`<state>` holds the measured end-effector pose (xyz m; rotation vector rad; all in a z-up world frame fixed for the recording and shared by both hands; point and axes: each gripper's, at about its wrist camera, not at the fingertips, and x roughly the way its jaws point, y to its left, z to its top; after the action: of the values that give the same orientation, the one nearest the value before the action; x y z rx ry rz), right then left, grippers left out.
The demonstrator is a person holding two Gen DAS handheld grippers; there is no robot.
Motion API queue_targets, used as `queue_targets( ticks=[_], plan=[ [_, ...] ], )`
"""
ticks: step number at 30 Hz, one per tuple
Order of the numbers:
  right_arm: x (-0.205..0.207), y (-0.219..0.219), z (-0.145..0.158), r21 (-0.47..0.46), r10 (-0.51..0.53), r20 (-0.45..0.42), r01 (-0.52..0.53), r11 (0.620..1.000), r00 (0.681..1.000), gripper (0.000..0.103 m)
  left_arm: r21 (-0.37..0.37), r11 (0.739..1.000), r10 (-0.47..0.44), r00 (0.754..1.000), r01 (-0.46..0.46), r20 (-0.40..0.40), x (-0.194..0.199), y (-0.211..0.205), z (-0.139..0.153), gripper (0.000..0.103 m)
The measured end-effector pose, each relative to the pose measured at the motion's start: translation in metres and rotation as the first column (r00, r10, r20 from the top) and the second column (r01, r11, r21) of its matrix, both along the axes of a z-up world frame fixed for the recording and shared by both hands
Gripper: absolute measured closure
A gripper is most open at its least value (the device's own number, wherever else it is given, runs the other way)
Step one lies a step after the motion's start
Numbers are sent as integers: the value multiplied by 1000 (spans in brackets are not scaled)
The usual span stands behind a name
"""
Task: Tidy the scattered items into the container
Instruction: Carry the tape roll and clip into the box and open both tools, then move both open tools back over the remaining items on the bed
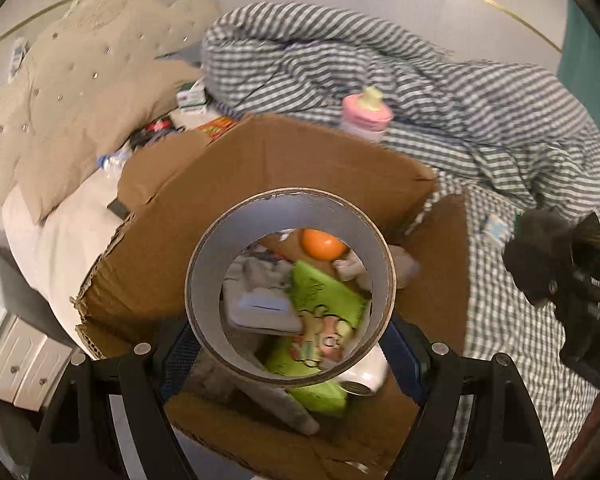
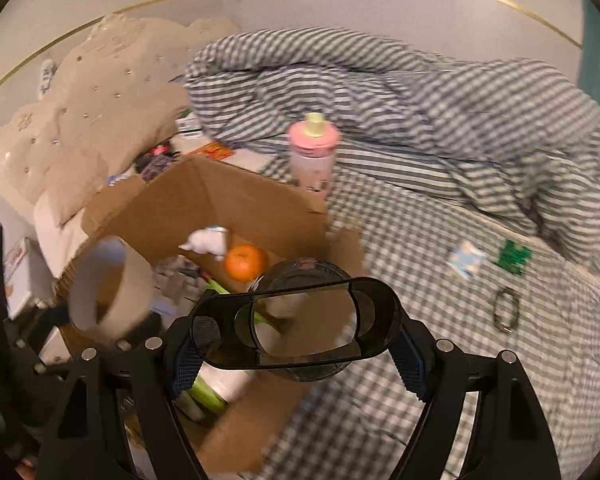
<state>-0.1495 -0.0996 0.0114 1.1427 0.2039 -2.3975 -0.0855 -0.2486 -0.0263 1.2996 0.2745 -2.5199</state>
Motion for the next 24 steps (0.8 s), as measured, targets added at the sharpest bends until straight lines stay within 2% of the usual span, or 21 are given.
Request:
queue_targets(
  ticks=[1, 2, 4, 7, 14, 24],
  plan=[
    [-2, -7, -2, -30, 18, 0, -18, 999, 1000, 24, 8, 1000, 3, 1000, -3, 7, -2, -3, -4, 19],
    [-5, -11, -4, -54, 31, -1, -31, 998, 1000, 17, 17, 1000, 4, 1000, -4, 11, -4, -5, -8, 18],
    [-10, -17, -8, -44, 7, 0, -7, 999, 1000, 9, 35, 999, 0, 1000, -1, 25, -8, -6, -15, 10],
    [-12, -16, -12, -6, -24, -13, 23, 1000, 1000, 9, 30, 1000, -2, 1000, 1, 31, -13, -2, -20, 8],
    [-18, 16, -15, -23, -67, 3, 67, 997, 998, 9, 19, 1000, -19, 999, 19, 38, -20, 16, -23, 8],
    [-2, 74, 8, -48, -131, -39, 129, 990, 991, 9, -14, 996, -82, 996, 82, 19, -19, 67, -3, 8]
  ],
)
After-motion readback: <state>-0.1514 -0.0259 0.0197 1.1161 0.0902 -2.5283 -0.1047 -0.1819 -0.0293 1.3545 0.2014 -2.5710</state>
